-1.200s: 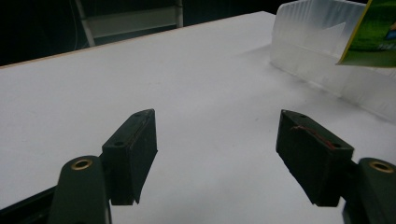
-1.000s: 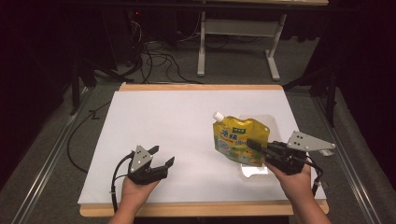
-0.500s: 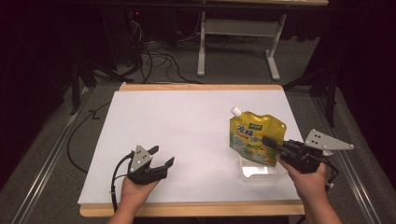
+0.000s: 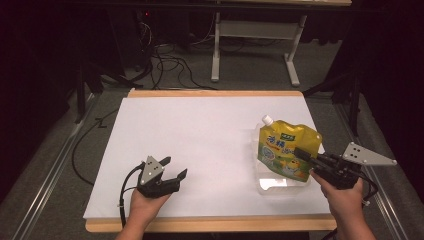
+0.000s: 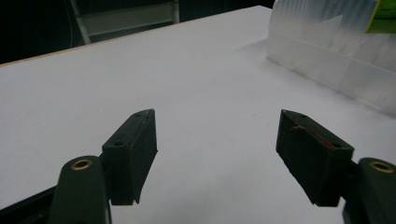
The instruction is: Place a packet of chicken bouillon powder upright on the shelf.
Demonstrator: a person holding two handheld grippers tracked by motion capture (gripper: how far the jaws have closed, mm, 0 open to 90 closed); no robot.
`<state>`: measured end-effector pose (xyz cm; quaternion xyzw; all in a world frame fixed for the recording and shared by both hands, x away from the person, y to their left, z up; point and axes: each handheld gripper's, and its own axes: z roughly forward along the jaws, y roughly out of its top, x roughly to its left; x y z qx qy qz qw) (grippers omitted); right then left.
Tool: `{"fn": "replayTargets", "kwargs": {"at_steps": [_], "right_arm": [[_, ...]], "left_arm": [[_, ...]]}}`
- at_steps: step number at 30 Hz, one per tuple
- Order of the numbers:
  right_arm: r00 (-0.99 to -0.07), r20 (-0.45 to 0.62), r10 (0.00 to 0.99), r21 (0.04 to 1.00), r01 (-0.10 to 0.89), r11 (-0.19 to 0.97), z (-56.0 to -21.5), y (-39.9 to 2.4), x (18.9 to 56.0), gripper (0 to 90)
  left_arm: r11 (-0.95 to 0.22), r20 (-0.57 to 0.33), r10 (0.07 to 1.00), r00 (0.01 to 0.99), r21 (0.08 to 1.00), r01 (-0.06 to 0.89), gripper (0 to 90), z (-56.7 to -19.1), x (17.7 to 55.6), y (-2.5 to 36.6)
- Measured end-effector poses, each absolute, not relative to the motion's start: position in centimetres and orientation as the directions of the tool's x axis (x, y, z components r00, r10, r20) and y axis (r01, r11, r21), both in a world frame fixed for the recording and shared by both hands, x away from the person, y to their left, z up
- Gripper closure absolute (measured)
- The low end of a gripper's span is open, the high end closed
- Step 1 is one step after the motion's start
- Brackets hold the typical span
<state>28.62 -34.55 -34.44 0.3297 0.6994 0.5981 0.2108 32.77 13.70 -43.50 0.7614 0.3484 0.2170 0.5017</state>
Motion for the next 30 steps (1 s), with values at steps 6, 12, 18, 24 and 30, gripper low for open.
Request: {"fn": "replayTargets", "kwargs": {"at_steps": [6, 12, 18, 24, 30], "right_arm": [[-0.694, 0.100, 0.713, 0.976, 0.208, 0.066, -34.6, -35.7, 28.1, 90.0], [-0.701, 0.100, 0.706, 0.976, 0.208, 0.067, -34.8, -35.8, 28.0, 90.0], [-0.701, 0.107, 0.705, 0.973, 0.218, 0.070, -35.1, -35.4, 28.2, 90.0], [-0.700, 0.109, 0.706, 0.974, 0.218, 0.065, -35.2, -35.3, 28.2, 90.0], [-0.705, 0.102, 0.702, 0.973, 0.218, 0.078, -35.4, -34.7, 28.7, 90.0]], "left_arm": [[-0.260, -0.016, 0.746, 0.665, 0.913, 0.314, 29.7, -43.6, 32.8, 13.6], [-0.262, -0.015, 0.747, 0.665, 0.913, 0.314, 29.7, -43.6, 32.8, 13.6], [-0.261, -0.015, 0.747, 0.665, 0.913, 0.313, 29.7, -43.5, 32.8, 13.7], [-0.263, -0.013, 0.745, 0.667, 0.913, 0.312, 29.7, -43.6, 32.8, 13.6], [-0.267, -0.008, 0.745, 0.667, 0.913, 0.309, 29.7, -43.5, 32.7, 13.5]]}}
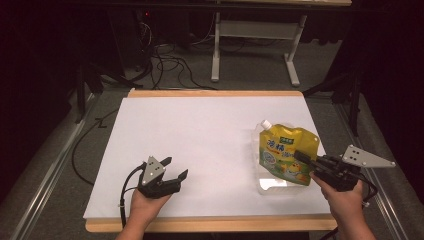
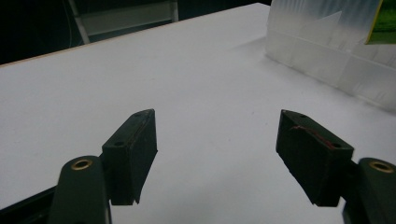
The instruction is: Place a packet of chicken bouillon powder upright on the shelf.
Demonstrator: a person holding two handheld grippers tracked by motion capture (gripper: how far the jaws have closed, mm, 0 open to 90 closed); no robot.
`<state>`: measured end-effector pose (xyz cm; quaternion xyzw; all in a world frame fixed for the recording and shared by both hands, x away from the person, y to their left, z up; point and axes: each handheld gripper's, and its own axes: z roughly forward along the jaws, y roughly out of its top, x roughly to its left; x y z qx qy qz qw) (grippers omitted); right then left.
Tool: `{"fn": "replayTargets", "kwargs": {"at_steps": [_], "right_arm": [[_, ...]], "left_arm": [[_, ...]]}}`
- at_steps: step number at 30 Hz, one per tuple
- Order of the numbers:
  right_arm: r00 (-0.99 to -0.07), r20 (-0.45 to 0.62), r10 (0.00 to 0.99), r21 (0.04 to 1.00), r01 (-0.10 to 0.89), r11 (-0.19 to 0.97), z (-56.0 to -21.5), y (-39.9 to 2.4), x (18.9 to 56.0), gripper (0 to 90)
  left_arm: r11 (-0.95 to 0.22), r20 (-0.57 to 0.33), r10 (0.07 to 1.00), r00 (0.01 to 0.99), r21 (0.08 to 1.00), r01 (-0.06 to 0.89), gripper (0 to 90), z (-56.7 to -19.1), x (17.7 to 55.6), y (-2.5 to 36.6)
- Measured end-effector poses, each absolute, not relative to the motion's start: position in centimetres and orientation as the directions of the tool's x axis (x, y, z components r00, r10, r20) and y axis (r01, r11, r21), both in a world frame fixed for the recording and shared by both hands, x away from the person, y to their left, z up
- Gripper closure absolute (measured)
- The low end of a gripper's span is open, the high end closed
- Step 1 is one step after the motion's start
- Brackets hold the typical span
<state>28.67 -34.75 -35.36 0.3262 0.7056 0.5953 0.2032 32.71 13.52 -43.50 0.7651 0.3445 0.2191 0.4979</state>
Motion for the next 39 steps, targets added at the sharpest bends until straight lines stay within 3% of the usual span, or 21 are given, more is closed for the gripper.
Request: {"fn": "replayTargets", "kwargs": {"at_steps": [25, 39], "right_arm": [[-0.654, 0.141, 0.744, 0.950, 0.301, 0.085, -38.7, -34.1, 29.4, 90.0], [-0.627, 0.143, 0.766, 0.945, 0.316, 0.083, -40.0, -34.7, 28.1, 90.0]], "left_arm": [[-0.272, -0.005, 0.740, 0.673, 0.912, 0.306, 29.7, -43.5, 32.7, 13.4], [-0.276, -0.005, 0.738, 0.675, 0.911, 0.308, 29.7, -43.5, 32.7, 13.3]]}}
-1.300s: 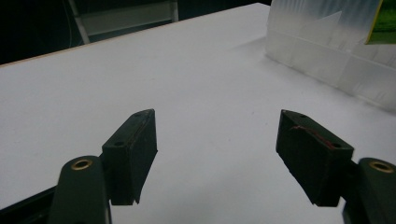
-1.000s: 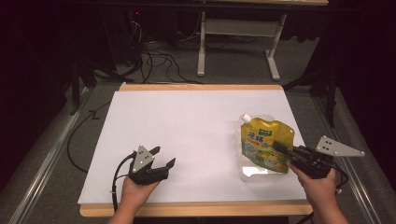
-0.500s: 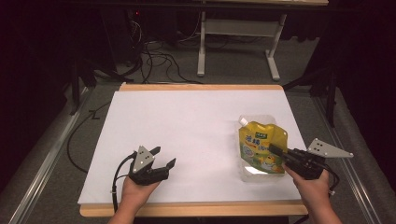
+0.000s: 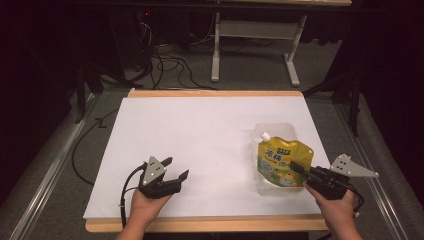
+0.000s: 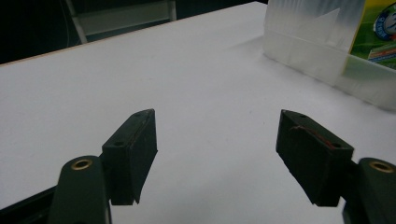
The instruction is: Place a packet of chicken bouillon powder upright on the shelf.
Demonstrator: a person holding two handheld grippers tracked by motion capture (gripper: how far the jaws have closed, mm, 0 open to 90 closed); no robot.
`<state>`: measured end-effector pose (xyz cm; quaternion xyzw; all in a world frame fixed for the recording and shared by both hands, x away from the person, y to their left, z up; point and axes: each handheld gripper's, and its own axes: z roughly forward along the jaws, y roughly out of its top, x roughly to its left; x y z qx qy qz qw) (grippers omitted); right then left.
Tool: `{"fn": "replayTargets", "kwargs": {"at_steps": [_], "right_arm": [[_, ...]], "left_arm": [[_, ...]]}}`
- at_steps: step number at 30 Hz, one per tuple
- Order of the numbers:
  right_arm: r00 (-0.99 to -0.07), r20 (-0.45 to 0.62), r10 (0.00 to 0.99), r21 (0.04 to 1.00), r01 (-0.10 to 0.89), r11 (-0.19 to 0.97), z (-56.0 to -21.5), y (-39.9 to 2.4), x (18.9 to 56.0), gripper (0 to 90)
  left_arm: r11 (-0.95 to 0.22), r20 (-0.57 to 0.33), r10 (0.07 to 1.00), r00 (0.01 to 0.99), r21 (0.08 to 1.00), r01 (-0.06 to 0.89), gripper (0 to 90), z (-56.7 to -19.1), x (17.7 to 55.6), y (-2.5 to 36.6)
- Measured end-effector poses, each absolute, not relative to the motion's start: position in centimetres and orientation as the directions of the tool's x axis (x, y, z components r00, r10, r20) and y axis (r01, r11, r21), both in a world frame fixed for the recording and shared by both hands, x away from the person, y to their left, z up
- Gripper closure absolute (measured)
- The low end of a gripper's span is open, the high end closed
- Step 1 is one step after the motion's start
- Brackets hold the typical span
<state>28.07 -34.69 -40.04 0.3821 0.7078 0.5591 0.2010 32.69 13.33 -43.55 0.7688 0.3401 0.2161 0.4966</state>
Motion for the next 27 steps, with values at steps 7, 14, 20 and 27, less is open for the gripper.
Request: {"fn": "replayTargets", "kwargs": {"at_steps": [7, 14, 20, 27], "right_arm": [[-0.607, 0.134, 0.783, 0.940, 0.329, 0.095, -40.7, -35.2, 27.8, 89.2], [-0.573, 0.148, 0.806, 0.931, 0.357, 0.083, -41.2, -35.7, 28.0, 87.9], [-0.568, 0.136, 0.812, 0.931, 0.353, 0.091, -41.2, -35.7, 27.9, 83.4], [-0.556, 0.134, 0.820, 0.947, 0.316, 0.059, -39.8, -35.3, 27.4, 57.3]], "left_arm": [[-0.277, -0.006, 0.734, 0.679, 0.910, 0.308, 29.7, -43.6, 32.7, 13.0], [-0.284, -0.004, 0.731, 0.683, 0.908, 0.309, 29.7, -43.6, 32.6, 13.0], [-0.283, -0.004, 0.730, 0.683, 0.908, 0.309, 29.7, -43.6, 32.7, 13.0], [-0.282, -0.008, 0.723, 0.690, 0.910, 0.306, 29.7, -43.5, 32.5, 12.8]]}}
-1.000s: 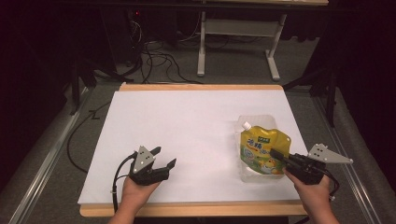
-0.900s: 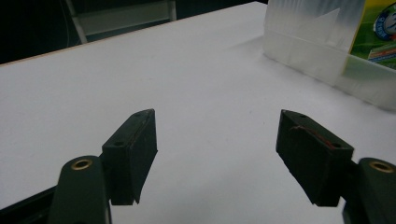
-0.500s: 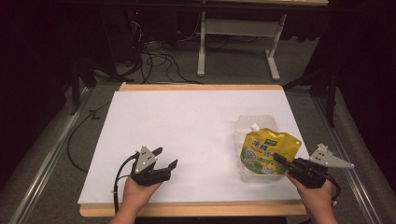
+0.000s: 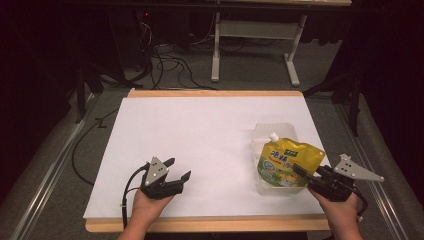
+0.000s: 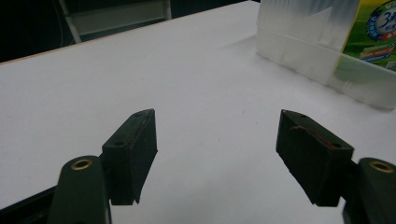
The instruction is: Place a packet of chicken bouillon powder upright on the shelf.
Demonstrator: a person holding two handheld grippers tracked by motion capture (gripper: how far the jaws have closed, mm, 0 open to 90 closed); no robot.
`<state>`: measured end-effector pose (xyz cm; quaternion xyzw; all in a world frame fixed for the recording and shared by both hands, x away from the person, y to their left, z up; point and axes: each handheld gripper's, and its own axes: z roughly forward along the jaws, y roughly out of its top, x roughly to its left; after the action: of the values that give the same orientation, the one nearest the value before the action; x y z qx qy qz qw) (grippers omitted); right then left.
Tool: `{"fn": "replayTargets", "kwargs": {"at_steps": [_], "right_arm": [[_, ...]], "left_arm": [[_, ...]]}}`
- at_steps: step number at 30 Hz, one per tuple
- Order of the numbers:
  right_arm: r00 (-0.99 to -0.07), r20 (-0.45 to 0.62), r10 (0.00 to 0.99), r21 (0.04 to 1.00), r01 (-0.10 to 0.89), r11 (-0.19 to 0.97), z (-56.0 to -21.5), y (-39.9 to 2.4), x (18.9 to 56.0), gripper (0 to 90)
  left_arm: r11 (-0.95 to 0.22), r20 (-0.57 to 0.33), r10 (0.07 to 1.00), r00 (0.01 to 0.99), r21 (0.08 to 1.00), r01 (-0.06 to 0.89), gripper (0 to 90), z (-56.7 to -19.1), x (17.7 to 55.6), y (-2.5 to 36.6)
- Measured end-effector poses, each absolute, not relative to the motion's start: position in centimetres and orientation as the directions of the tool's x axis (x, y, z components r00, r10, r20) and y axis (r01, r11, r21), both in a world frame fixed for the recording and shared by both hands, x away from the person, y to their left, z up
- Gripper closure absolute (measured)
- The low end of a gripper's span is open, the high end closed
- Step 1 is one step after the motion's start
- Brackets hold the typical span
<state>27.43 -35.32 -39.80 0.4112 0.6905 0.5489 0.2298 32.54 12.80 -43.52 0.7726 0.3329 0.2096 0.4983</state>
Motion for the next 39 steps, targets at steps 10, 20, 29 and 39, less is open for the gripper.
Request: {"fn": "replayTargets", "kwargs": {"at_steps": [10, 20, 29, 39], "right_arm": [[-0.487, 0.074, 0.870, 0.979, 0.200, 0.028, -35.8, -35.2, 26.3, 28.5], [-0.528, -0.029, 0.849, 0.994, 0.070, 0.078, -31.9, -33.0, 24.5, 25.9], [-0.651, 0.014, 0.759, 0.990, 0.117, 0.082, -33.3, -29.2, 24.7, 22.0], [-0.679, 0.133, 0.722, 0.941, 0.316, 0.124, -40.5, -25.6, 26.8, 18.2]], "left_arm": [[-0.282, -0.012, 0.704, 0.710, 0.913, 0.295, 29.7, -43.3, 32.1, 12.2], [-0.279, -0.019, 0.688, 0.726, 0.916, 0.289, 29.7, -43.2, 31.9, 11.8], [-0.286, -0.020, 0.679, 0.734, 0.914, 0.289, 29.7, -43.3, 31.9, 11.7], [-0.293, -0.024, 0.664, 0.747, 0.911, 0.291, 29.5, -43.3, 31.8, 11.5]]}}
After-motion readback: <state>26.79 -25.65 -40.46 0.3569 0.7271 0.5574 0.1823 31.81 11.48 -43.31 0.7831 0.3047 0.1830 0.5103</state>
